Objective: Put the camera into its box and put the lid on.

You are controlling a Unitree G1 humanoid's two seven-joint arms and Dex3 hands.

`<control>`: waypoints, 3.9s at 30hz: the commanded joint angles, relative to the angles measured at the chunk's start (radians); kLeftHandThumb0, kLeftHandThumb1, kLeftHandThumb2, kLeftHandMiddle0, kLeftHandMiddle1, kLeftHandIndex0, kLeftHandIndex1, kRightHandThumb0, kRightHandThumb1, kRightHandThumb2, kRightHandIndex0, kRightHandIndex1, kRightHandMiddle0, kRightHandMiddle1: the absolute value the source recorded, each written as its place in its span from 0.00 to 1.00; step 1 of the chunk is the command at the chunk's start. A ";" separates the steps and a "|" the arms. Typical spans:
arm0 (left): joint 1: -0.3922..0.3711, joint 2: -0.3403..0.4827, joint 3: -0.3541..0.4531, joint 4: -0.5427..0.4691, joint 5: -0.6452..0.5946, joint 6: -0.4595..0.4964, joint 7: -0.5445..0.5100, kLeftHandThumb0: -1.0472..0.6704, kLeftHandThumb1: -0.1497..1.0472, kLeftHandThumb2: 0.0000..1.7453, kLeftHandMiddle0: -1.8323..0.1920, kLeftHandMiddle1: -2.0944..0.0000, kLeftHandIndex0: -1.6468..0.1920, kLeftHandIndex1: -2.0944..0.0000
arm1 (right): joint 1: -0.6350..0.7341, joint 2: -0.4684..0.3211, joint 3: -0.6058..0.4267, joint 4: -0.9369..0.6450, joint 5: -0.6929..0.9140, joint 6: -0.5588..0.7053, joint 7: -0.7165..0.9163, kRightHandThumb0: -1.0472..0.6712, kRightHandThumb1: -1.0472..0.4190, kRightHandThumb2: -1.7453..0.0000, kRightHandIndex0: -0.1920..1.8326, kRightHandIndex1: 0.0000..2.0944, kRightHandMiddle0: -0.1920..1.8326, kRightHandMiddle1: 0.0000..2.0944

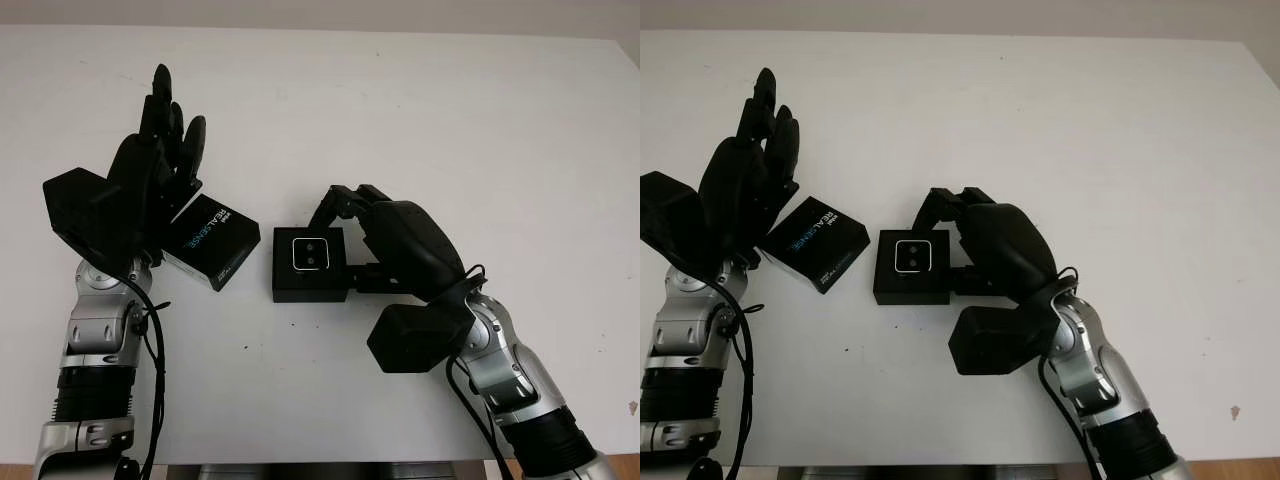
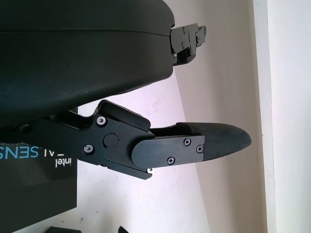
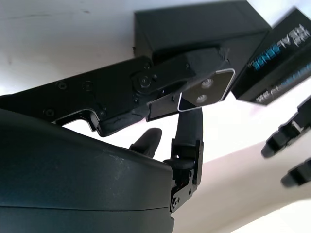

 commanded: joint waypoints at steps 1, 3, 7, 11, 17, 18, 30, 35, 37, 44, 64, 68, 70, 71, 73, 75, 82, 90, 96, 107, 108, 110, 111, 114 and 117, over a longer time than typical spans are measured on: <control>0.003 0.006 0.007 -0.008 -0.002 -0.008 -0.003 0.17 1.00 0.29 1.00 1.00 1.00 1.00 | 0.023 -0.032 0.016 -0.022 -0.024 0.017 0.038 0.22 0.03 0.97 0.13 0.20 0.15 0.51; 0.003 0.008 0.007 -0.009 0.000 -0.008 -0.003 0.17 1.00 0.29 1.00 1.00 1.00 1.00 | 0.025 -0.040 0.016 -0.044 -0.033 0.026 0.062 0.18 0.05 0.97 0.11 0.10 0.15 0.29; 0.003 0.010 0.005 -0.011 0.001 -0.006 -0.006 0.16 1.00 0.29 1.00 1.00 1.00 1.00 | 0.029 -0.050 0.012 -0.080 -0.050 0.032 0.083 0.15 0.07 0.97 0.05 0.03 0.12 0.13; 0.005 0.006 0.006 -0.015 -0.001 -0.006 -0.004 0.17 1.00 0.29 1.00 1.00 1.00 1.00 | 0.032 -0.053 0.006 -0.100 -0.052 0.033 0.093 0.15 0.07 0.97 0.01 0.01 0.09 0.08; 0.005 0.004 0.006 -0.014 0.001 -0.007 0.001 0.17 1.00 0.28 1.00 1.00 1.00 1.00 | 0.030 -0.050 -0.010 -0.109 -0.023 0.027 0.092 0.13 0.09 0.97 0.00 0.00 0.03 0.04; 0.006 0.002 0.007 -0.015 -0.002 -0.004 0.002 0.17 1.00 0.28 1.00 1.00 1.00 1.00 | 0.027 -0.049 -0.014 -0.108 -0.021 0.029 0.088 0.12 0.09 0.97 0.00 0.00 0.03 0.04; 0.005 0.000 0.009 -0.012 -0.004 -0.004 0.004 0.17 1.00 0.28 1.00 1.00 1.00 1.00 | -0.048 -0.034 -0.073 -0.052 0.000 -0.011 -0.037 0.11 0.00 0.89 0.01 0.01 0.02 0.02; 0.004 0.004 0.007 -0.014 -0.002 -0.001 0.001 0.17 1.00 0.28 1.00 1.00 1.00 1.00 | -0.071 0.002 -0.091 -0.025 0.031 -0.004 -0.101 0.14 0.00 0.73 0.03 0.03 0.05 0.03; 0.006 0.004 0.007 -0.015 -0.003 -0.003 0.001 0.17 1.00 0.29 1.00 1.00 1.00 1.00 | -0.076 0.009 -0.096 -0.015 0.048 -0.004 -0.107 0.14 0.00 0.72 0.04 0.03 0.05 0.03; 0.000 0.095 -0.004 -0.009 0.055 -0.033 -0.050 0.15 1.00 0.29 1.00 1.00 1.00 1.00 | -0.068 0.061 -0.144 0.005 0.271 0.068 -0.008 0.17 0.00 0.74 0.06 0.04 0.07 0.04; -0.194 0.657 -0.223 0.078 0.273 -0.206 -0.747 0.11 0.85 0.03 1.00 1.00 1.00 1.00 | -0.154 0.101 -0.377 0.091 0.814 0.293 0.158 0.18 0.00 0.61 0.02 0.02 0.03 0.02; -0.196 0.682 -0.283 0.082 0.379 -0.330 -0.751 0.11 0.83 0.02 1.00 1.00 1.00 1.00 | -0.157 0.086 -0.388 0.085 0.820 0.311 0.150 0.17 0.00 0.60 0.02 0.01 0.02 0.01; -0.195 0.692 -0.308 0.061 0.430 -0.346 -0.757 0.12 0.82 0.03 1.00 1.00 1.00 1.00 | -0.152 0.072 -0.393 0.080 0.826 0.313 0.165 0.17 0.00 0.60 0.00 0.01 0.00 0.00; -0.196 0.693 -0.319 0.054 0.451 -0.357 -0.759 0.12 0.82 0.03 1.00 1.00 1.00 1.00 | -0.150 0.065 -0.395 0.081 0.827 0.311 0.173 0.18 0.00 0.60 0.00 0.01 0.00 0.00; -0.199 0.692 -0.339 0.056 0.483 -0.399 -0.755 0.13 0.81 0.02 1.00 1.00 1.00 1.00 | -0.148 0.059 -0.397 0.078 0.828 0.318 0.178 0.18 0.00 0.59 0.00 0.00 0.00 0.00; -0.198 0.683 -0.350 0.074 0.501 -0.443 -0.736 0.13 0.81 0.03 1.00 1.00 1.00 1.00 | -0.144 0.057 -0.397 0.071 0.826 0.324 0.177 0.19 0.00 0.59 0.00 0.00 0.00 0.00; -0.214 0.637 -0.387 0.152 0.572 -0.497 -0.650 0.15 0.82 0.03 1.00 1.00 1.00 1.00 | -0.128 0.049 -0.398 0.072 0.818 0.296 0.191 0.20 0.00 0.58 0.00 0.00 0.00 0.00; -0.251 0.597 -0.405 0.277 0.631 -0.611 -0.496 0.14 0.84 0.04 1.00 1.00 1.00 1.00 | -0.106 0.045 -0.394 0.046 0.809 0.320 0.179 0.19 0.00 0.58 0.00 0.00 0.00 0.01; -0.234 0.567 -0.385 0.312 0.595 -0.672 -0.407 0.27 0.86 0.04 0.90 0.95 0.91 0.96 | -0.094 0.036 -0.389 0.034 0.796 0.321 0.190 0.19 0.00 0.56 0.00 0.00 0.00 0.00; -0.244 0.553 -0.410 0.446 0.627 -0.851 -0.261 0.38 0.91 0.03 0.77 0.39 0.73 0.58 | -0.083 0.034 -0.395 0.021 0.788 0.330 0.181 0.20 0.00 0.56 0.00 0.00 0.00 0.01; -0.245 0.552 -0.411 0.454 0.624 -0.854 -0.261 0.39 0.91 0.03 0.78 0.37 0.74 0.55 | -0.082 0.033 -0.395 0.019 0.785 0.332 0.179 0.20 0.00 0.56 0.00 0.00 0.00 0.01; -0.247 0.551 -0.414 0.462 0.628 -0.855 -0.263 0.38 0.90 0.03 0.79 0.31 0.75 0.50 | -0.081 0.036 -0.396 0.015 0.784 0.339 0.173 0.20 0.00 0.56 0.00 0.00 0.00 0.01; -0.248 0.553 -0.416 0.459 0.634 -0.848 -0.269 0.38 0.89 0.03 0.79 0.29 0.76 0.48 | -0.080 0.036 -0.397 0.014 0.784 0.340 0.171 0.20 0.00 0.57 0.00 0.00 0.00 0.01; -0.250 0.564 -0.424 0.431 0.658 -0.813 -0.299 0.37 0.91 0.03 0.78 0.32 0.76 0.43 | -0.077 0.034 -0.395 0.007 0.783 0.349 0.168 0.20 0.00 0.57 0.00 0.00 0.00 0.01; -0.246 0.568 -0.422 0.405 0.676 -0.787 -0.310 0.38 0.91 0.03 0.78 0.23 0.73 0.38 | -0.077 0.035 -0.397 0.002 0.790 0.357 0.169 0.21 0.00 0.57 0.00 0.00 0.00 0.01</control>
